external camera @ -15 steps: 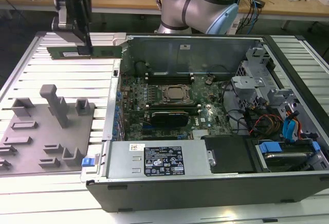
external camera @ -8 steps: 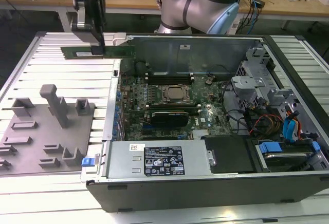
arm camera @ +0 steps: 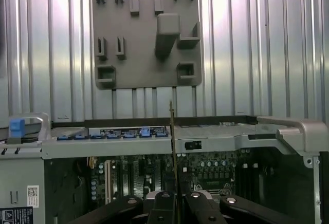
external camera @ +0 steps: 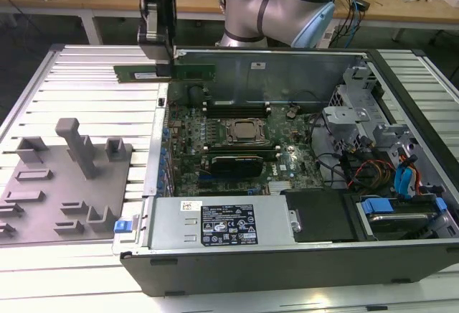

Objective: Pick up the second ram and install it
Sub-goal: 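Pick up the second ram and move it above second insertion slot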

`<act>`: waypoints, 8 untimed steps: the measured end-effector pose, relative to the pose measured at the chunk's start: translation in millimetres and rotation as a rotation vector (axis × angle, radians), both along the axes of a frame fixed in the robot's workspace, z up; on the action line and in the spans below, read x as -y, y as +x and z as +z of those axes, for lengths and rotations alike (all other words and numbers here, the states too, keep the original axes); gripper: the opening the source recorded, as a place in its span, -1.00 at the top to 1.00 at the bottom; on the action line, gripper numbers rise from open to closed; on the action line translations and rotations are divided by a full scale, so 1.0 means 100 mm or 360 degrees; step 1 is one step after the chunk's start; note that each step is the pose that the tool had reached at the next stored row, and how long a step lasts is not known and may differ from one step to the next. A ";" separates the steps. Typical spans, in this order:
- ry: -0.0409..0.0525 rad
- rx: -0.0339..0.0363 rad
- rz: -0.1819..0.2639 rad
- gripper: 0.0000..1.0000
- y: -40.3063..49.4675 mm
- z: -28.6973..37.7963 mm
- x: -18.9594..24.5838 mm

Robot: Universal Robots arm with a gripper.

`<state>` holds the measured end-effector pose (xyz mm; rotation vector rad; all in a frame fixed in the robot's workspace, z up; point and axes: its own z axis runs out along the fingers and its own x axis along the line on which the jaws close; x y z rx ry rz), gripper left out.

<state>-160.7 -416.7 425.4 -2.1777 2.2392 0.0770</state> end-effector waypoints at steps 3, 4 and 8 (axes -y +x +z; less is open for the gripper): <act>-0.0001 0.0000 0.0000 0.73 0.129 -0.004 -0.006; -0.0001 0.0000 0.0000 0.73 0.153 -0.004 -0.007; -0.0003 -0.0001 0.0000 0.73 0.336 -0.015 -0.020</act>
